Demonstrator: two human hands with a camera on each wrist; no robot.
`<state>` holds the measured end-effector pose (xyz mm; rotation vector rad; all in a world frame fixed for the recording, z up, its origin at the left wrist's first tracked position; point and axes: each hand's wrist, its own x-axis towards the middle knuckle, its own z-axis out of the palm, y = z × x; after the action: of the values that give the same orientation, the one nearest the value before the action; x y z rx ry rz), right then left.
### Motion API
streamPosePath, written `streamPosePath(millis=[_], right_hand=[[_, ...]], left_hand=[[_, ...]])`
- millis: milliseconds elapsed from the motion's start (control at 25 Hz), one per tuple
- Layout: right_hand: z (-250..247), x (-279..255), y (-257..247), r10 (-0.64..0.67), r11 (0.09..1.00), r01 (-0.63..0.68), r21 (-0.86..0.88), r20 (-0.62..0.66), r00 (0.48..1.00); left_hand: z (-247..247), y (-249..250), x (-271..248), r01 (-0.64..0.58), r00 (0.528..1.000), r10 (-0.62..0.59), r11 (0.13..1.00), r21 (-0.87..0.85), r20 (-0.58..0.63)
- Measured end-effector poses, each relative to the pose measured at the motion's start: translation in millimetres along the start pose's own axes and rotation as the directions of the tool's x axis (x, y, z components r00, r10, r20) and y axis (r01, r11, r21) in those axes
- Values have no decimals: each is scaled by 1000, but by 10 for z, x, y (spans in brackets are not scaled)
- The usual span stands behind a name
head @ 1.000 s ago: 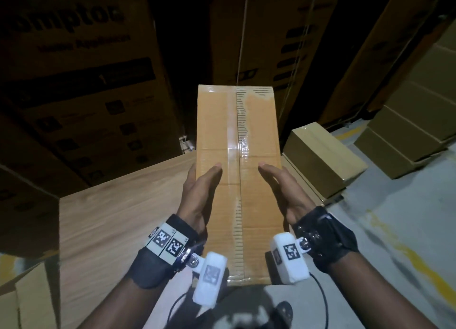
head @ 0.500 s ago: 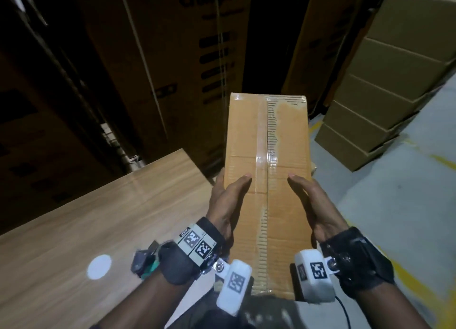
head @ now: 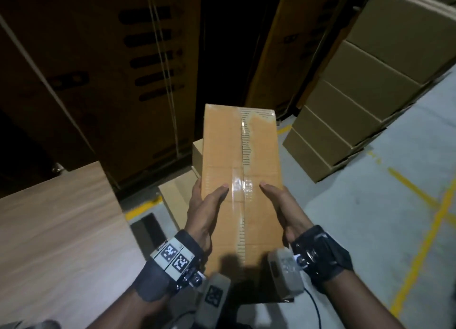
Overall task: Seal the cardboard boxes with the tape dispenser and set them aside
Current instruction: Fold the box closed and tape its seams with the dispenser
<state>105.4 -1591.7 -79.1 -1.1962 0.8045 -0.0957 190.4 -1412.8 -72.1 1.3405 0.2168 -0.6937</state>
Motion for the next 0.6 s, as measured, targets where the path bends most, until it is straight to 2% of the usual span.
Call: streamPosePath(millis=[160, 240, 320, 480, 600], right_hand=[[-50, 1162, -88, 125, 976, -120, -184, 14, 992], [36, 1564, -68, 138, 956, -117, -268, 64, 988], [185, 1947, -18, 162, 930, -133, -342, 58, 985], [464, 2755, 502, 316, 875, -237, -423, 126, 940], [683, 3121, 668, 359, 831, -242, -501, 151, 921]], left_hand=[[165, -12, 803, 46, 991, -54, 997, -65, -122], [111, -104, 1106, 46, 983, -63, 994, -97, -174], [-7, -217, 1391, 38, 973, -68, 990, -138, -220], [-305, -593, 1950, 86, 951, -146, 971, -223, -272], [-481, -917, 2339, 125, 926, -204, 960, -252, -318]])
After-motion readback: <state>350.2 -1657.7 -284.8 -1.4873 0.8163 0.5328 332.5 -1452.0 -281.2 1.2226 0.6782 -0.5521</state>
